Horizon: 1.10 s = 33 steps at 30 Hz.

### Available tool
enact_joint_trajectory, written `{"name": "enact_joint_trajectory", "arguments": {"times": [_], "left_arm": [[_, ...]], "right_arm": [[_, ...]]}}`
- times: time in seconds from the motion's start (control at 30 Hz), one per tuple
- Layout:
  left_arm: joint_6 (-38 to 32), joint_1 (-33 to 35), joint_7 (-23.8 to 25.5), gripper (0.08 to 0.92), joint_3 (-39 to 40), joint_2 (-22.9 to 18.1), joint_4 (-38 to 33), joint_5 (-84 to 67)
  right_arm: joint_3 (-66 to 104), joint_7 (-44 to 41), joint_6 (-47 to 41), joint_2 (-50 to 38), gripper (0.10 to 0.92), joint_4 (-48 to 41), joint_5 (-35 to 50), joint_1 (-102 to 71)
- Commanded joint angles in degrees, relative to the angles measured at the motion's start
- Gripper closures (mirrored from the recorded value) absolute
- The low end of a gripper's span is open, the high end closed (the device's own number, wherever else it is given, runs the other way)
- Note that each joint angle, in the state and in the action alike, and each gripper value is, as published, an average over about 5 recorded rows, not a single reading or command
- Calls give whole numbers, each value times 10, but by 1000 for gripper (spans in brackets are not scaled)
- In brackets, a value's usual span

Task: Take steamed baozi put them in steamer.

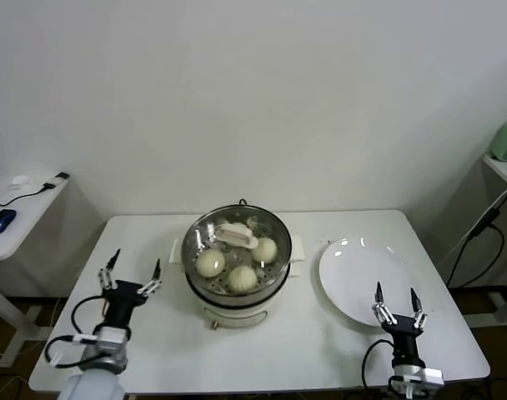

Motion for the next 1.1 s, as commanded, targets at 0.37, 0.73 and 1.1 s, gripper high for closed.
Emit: {"name": "enact_joint_trajectory", "arguments": {"times": [0.37,0.73,1.1], "left_arm": [[-89,55,19,177,-90,-21,62,-299],[-95,46,29,177,-80,-16,89,-288],[-106,44,34,177,-75,-17,102,-277]], "right_arm": [[-15,-1,-20,-11,203,13,-3,-12],[-20,1,-20,-7,203,12,-18,-11],[-17,10,-15,-9,203,12,-24,-20]]}}
